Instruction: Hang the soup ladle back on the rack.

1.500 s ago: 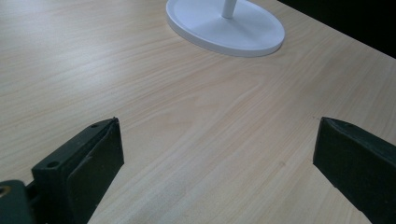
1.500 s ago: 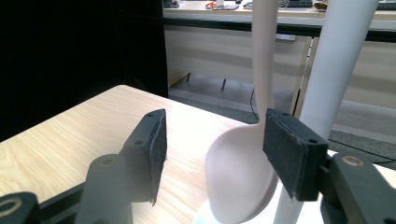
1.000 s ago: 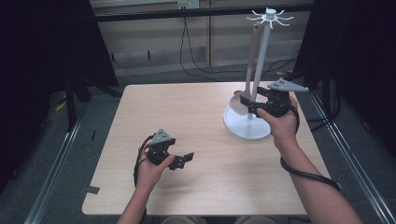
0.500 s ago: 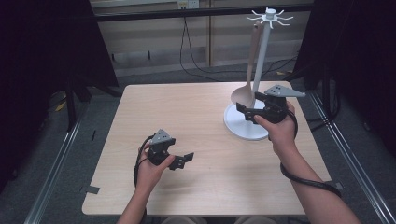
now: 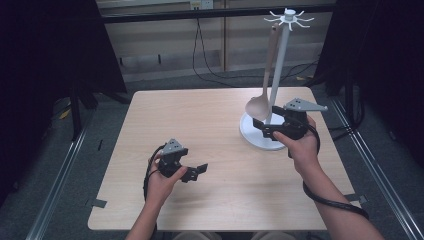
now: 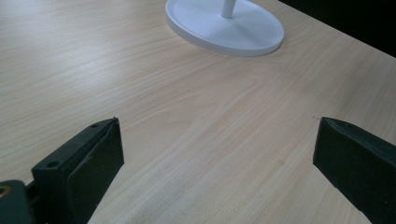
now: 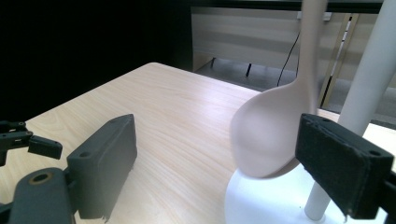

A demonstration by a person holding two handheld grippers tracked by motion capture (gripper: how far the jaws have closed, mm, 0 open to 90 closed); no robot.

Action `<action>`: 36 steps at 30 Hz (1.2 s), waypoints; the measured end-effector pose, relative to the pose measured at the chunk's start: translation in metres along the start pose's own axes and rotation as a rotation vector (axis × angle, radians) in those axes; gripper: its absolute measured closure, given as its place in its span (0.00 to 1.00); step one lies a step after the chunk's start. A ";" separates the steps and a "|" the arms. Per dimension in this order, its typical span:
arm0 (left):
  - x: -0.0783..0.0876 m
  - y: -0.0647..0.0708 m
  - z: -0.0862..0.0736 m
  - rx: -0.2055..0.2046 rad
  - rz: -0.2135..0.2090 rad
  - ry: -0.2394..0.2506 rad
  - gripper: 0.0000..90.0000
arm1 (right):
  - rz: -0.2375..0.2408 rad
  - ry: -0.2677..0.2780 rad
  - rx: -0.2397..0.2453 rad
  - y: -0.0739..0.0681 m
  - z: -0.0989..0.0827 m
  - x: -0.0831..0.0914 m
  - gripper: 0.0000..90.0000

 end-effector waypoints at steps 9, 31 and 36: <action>0.000 0.000 -0.001 -0.005 0.000 -0.003 0.02 | 0.010 -0.028 0.016 -0.003 -0.013 0.000 0.12; 0.001 -0.001 -0.001 -0.012 0.000 -0.002 0.02 | 0.031 -0.067 0.015 -0.007 -0.043 0.005 0.11; 0.001 -0.001 -0.001 -0.014 0.001 -0.004 0.02 | 0.032 -0.078 0.032 -0.009 -0.049 0.004 0.11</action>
Point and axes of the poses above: each handheld gripper's, and its own axes: x roughly backward along the jaws, z roughly out of its top, y roughly to its right, the point moved 2 cm from there along -x, roughly forward along the jaws, and after that the axes turned 8 degrees about -x, right-handed, at the moved point
